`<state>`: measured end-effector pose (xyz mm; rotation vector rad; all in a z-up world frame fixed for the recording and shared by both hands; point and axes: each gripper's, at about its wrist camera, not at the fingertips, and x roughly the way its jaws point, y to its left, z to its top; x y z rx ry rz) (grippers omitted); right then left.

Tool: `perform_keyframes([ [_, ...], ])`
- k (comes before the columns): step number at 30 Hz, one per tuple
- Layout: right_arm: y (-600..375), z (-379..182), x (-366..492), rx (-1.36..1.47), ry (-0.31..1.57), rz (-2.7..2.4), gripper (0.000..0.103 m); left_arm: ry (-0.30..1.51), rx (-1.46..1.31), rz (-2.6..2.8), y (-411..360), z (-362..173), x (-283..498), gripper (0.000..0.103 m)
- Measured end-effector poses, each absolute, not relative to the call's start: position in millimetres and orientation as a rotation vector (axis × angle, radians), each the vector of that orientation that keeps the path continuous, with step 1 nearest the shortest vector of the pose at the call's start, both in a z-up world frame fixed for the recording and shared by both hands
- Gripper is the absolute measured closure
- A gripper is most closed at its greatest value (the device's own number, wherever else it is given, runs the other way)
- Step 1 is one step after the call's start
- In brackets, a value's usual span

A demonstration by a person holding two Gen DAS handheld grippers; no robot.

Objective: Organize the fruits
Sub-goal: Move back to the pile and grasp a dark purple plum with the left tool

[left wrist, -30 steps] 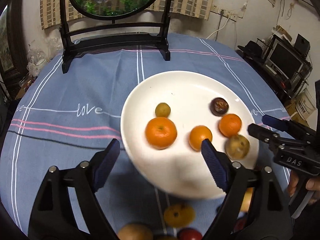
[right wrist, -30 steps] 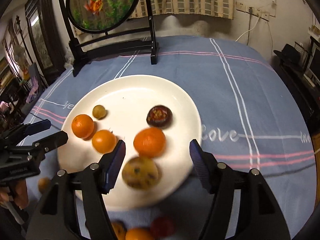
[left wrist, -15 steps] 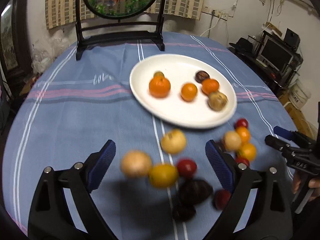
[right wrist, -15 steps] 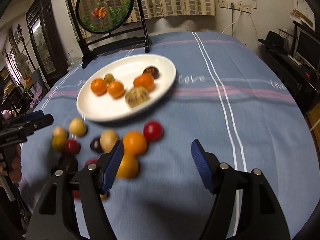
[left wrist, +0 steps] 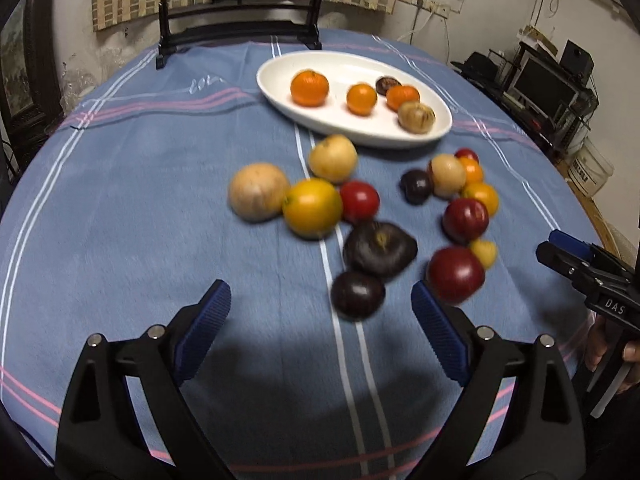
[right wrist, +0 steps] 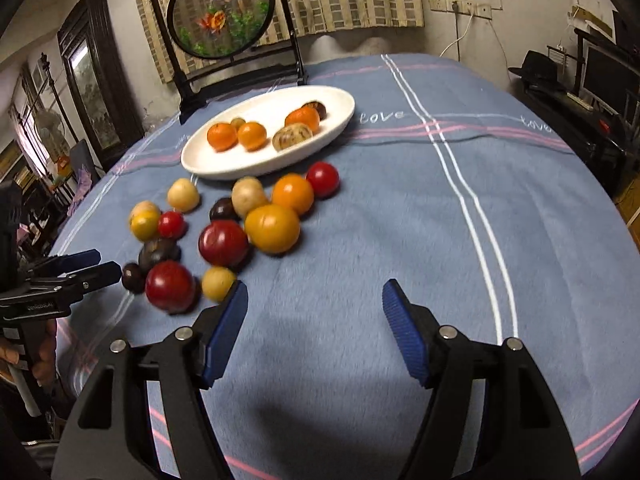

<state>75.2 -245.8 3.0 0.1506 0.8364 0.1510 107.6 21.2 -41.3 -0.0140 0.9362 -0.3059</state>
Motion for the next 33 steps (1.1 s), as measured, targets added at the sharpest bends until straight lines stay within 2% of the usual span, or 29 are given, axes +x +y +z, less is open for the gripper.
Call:
perform_keyframes([
  [14,-254,-8,73,0.188,0.856,0.152,0.033,0.959,0.047,-0.304,2,-62,110,0.012],
  [18,-254,-8,74,0.194,0.862,0.147,0.033,0.935,0.072,-0.288,-1,-60,112,0.044],
  [20,-252,-7,74,0.184,0.862,0.143,0.033,0.937,0.042,-0.299,3,-58,114,0.050],
  [22,-250,-6,73,0.166,0.859,0.140,0.033,0.945,0.008,-0.336,5,-56,113,0.067],
  [24,-245,-5,73,0.145,0.857,0.139,0.033,0.948,0.004,-0.348,5,-55,111,0.071],
  [33,-202,5,67,0.073,0.858,0.322,0.033,0.928,0.021,-0.358,6,-54,101,0.071],
])
